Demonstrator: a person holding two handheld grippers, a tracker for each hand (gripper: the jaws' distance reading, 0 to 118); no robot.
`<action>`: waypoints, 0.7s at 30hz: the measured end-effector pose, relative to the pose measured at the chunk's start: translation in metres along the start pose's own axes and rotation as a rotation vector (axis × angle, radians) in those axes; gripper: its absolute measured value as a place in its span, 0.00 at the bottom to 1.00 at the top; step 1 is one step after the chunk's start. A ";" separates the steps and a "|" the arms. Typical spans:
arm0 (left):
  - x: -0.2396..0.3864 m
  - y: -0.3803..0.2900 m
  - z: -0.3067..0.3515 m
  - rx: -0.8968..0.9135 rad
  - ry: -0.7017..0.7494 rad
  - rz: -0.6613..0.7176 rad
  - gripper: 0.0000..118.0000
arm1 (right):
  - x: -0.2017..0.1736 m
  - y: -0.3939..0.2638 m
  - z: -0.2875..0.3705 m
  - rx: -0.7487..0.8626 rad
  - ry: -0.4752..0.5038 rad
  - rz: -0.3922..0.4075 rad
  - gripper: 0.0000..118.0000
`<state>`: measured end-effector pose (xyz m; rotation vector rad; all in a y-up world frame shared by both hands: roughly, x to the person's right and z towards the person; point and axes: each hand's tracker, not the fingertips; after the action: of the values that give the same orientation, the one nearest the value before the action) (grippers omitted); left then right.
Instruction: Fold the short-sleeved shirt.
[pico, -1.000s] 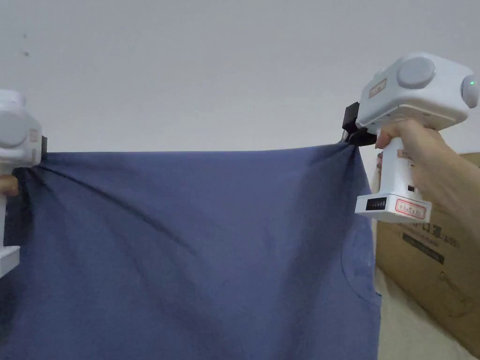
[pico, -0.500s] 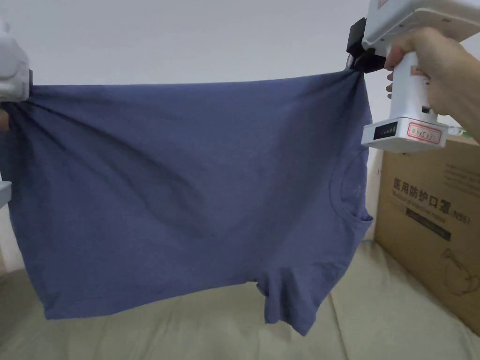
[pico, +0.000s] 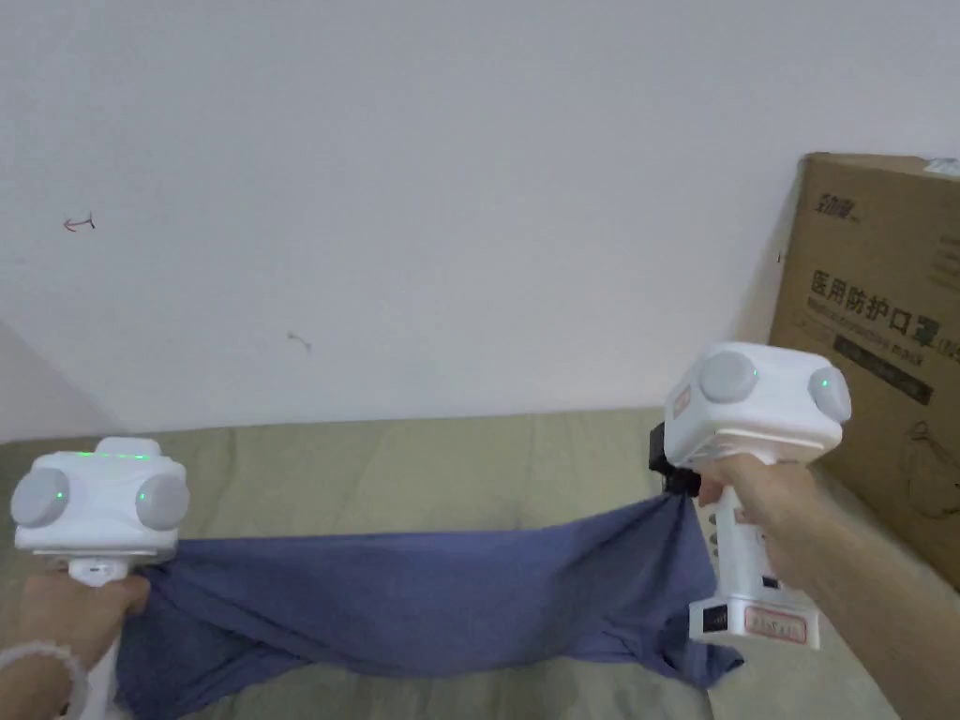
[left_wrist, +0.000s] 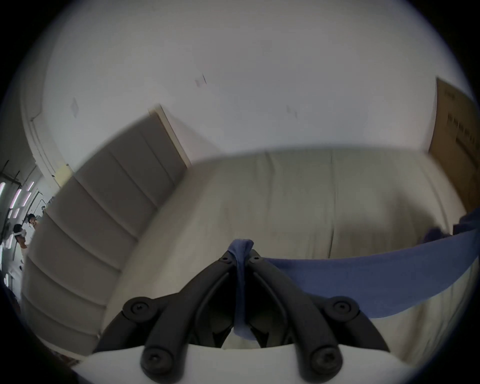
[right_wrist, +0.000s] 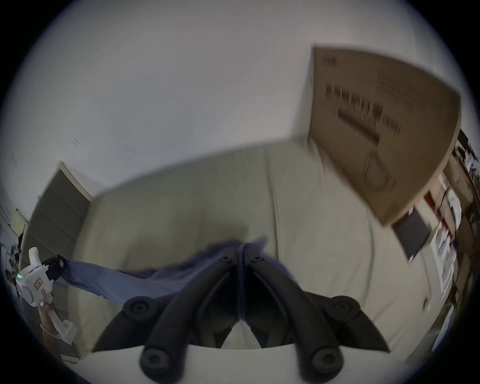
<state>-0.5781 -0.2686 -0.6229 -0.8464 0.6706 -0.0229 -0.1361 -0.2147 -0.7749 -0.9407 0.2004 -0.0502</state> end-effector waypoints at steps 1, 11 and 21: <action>0.004 -0.016 -0.012 -0.036 -0.011 0.005 0.03 | 0.007 -0.016 -0.021 -0.046 -0.006 -0.015 0.03; -0.012 -0.094 -0.024 -0.091 -0.050 -0.037 0.03 | 0.049 -0.084 -0.062 -0.171 0.022 -0.019 0.03; -0.083 -0.203 0.132 0.078 -0.079 -0.042 0.03 | 0.047 -0.208 0.102 -0.024 0.146 0.145 0.03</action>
<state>-0.5224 -0.2919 -0.3741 -0.7820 0.5737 -0.0530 -0.0614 -0.2623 -0.5561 -0.9444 0.4046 0.0169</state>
